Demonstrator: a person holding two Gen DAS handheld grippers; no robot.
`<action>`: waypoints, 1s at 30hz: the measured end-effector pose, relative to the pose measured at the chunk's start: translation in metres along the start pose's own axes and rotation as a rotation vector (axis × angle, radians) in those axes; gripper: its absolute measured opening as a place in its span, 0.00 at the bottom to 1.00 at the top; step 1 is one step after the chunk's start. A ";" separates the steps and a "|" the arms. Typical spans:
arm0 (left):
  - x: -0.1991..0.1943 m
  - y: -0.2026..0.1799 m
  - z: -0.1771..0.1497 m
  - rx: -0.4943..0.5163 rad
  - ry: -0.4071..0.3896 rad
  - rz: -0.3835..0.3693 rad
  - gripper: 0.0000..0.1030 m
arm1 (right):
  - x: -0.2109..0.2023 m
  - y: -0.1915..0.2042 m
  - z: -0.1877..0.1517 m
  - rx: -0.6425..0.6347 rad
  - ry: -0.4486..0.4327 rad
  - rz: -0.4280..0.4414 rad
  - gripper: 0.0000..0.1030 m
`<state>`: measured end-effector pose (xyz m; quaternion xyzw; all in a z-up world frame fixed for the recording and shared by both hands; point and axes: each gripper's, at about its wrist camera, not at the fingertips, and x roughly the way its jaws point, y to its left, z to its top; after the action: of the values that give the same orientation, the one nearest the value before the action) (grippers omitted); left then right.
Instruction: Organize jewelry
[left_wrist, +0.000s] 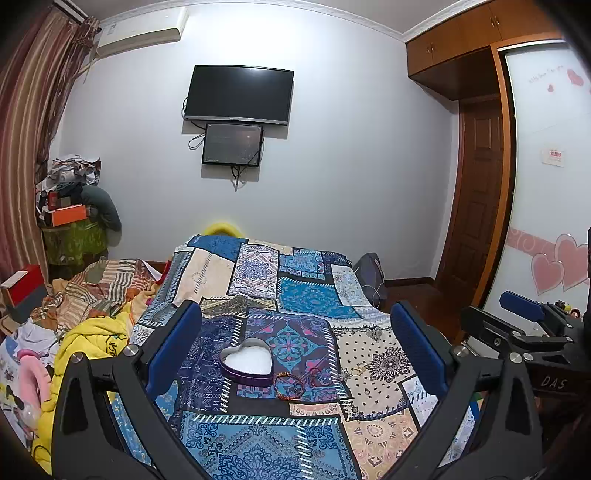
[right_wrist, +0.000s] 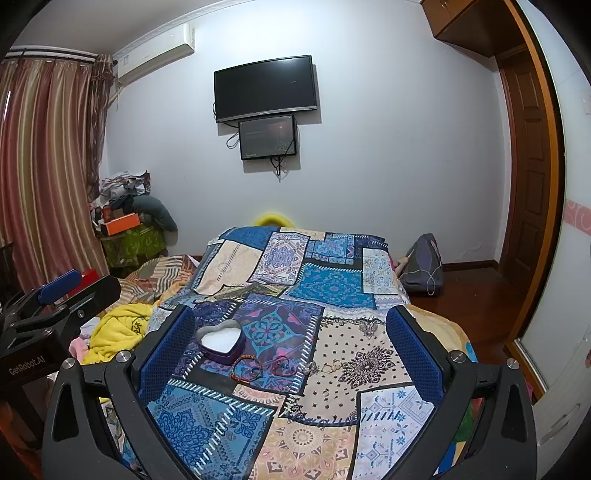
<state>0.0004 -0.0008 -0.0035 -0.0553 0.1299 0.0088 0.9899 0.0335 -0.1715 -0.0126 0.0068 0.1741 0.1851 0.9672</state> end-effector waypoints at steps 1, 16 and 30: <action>0.000 0.000 0.000 0.000 0.000 0.000 1.00 | 0.000 0.000 0.000 0.000 0.000 0.000 1.00; -0.001 -0.002 -0.001 0.002 0.002 -0.002 1.00 | 0.000 0.000 0.000 -0.002 0.003 -0.001 1.00; -0.001 -0.002 0.001 0.003 0.003 -0.003 1.00 | 0.000 0.000 0.000 -0.001 0.003 -0.001 1.00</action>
<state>0.0001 -0.0027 -0.0022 -0.0540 0.1316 0.0071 0.9898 0.0337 -0.1715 -0.0128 0.0057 0.1755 0.1850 0.9669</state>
